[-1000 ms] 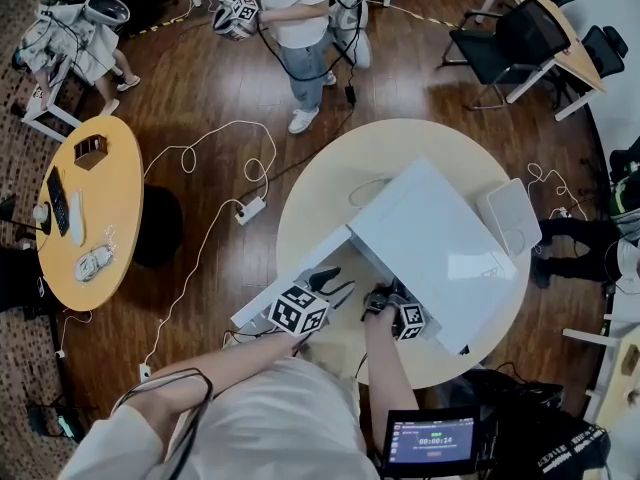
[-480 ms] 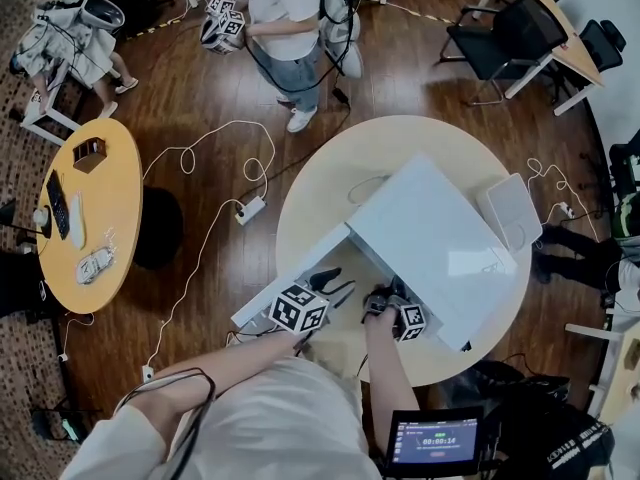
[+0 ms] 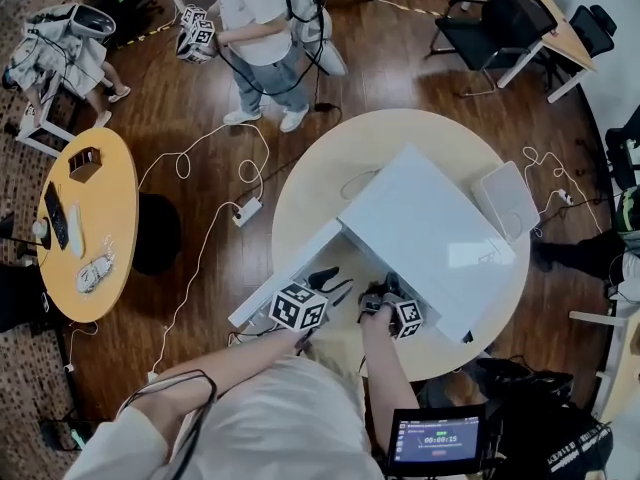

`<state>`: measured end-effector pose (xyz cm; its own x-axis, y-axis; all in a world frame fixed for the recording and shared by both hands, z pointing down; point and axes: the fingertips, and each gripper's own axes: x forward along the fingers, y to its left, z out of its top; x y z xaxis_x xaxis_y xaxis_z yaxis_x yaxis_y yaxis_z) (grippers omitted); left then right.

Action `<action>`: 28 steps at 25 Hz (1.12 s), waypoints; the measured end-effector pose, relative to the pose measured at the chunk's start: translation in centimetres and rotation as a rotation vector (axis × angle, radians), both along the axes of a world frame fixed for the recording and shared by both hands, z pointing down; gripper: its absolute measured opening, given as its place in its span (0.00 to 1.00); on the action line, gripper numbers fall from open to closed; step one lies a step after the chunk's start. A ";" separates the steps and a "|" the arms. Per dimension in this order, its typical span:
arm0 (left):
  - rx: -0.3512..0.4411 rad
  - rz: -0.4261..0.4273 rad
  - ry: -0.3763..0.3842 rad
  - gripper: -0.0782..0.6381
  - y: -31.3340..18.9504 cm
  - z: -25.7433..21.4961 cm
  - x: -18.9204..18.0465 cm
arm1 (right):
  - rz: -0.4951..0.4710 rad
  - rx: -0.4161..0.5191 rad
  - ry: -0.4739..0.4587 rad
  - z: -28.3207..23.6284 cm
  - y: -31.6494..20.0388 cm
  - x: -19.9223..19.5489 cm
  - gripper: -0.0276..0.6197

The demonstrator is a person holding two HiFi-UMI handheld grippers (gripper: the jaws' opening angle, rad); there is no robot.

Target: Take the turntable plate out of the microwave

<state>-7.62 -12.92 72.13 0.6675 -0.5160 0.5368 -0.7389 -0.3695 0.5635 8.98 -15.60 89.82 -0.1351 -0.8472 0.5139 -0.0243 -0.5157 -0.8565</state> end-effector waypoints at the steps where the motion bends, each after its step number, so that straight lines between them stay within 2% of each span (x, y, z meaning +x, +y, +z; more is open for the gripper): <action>1: -0.001 0.001 -0.001 0.38 0.0 0.1 0.0 | 0.000 0.000 -0.002 0.0 0.1 -0.1 0.09; 19: -0.043 0.018 -0.006 0.38 0.4 1.7 0.5 | -0.024 -0.009 -0.005 0.3 1.8 0.0 0.09; 23: -0.129 0.051 0.028 0.38 1.6 3.0 1.7 | -0.044 -0.012 -0.001 -0.1 2.0 -0.1 0.09; 28: -0.254 0.013 0.077 0.38 2.1 6.0 3.2 | -0.052 -0.023 -0.006 0.3 3.1 0.2 0.09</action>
